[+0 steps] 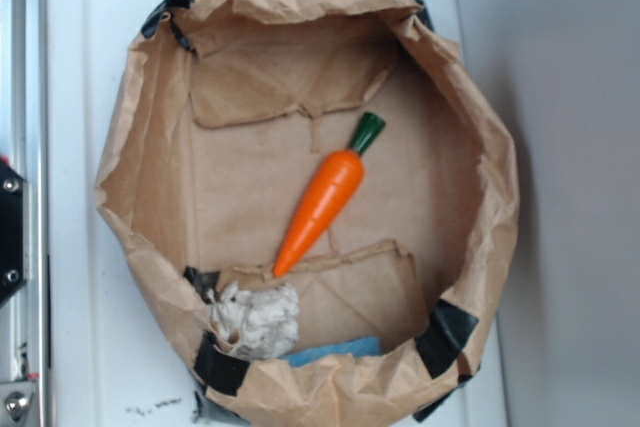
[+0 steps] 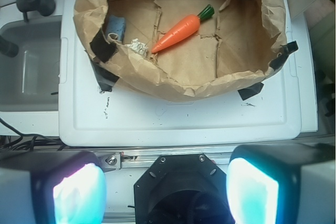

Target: Grab the carrot.

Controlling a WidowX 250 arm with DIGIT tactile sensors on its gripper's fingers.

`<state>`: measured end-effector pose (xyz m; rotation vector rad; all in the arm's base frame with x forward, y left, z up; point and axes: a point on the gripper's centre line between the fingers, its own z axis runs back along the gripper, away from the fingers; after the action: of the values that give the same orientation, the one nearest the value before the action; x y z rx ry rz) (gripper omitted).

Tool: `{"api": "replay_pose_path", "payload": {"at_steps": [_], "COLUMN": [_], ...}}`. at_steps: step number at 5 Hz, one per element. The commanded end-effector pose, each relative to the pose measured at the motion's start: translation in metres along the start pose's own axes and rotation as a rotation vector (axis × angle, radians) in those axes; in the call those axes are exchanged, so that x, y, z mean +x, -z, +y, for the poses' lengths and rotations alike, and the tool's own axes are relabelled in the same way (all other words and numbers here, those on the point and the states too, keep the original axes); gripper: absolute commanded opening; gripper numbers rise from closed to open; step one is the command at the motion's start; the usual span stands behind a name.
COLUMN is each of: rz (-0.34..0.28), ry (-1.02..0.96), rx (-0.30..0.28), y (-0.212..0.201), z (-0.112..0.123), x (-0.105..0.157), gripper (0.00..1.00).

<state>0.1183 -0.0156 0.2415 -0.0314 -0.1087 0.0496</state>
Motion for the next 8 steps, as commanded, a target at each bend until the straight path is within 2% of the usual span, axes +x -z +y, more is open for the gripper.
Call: {"api": "replay_pose_path", "payload": {"at_steps": [1,3,4,5,6,7,8], "rz": [0.0,-0.017,-0.035,-0.015,-0.008,0.006,0.008], "ry": [0.0,0.002,0.016,-0.011,-0.088,-0.128,-0.11], "rx": [0.0,-0.005,-0.005,-0.035,-0.006,-0.009,-0.007], "y": [0.0,0.003,0.01,0.019,0.024,0.035,0.049], "z": [0.0,-0.007,-0.004,0.008,0.009,0.009,0.0], "x": [0.0,0.023,0.034,0.042,0.061,0.091,0.13], "gripper": [1.0,1.0,1.0,1.0,1.0,1.0,1.0]}}
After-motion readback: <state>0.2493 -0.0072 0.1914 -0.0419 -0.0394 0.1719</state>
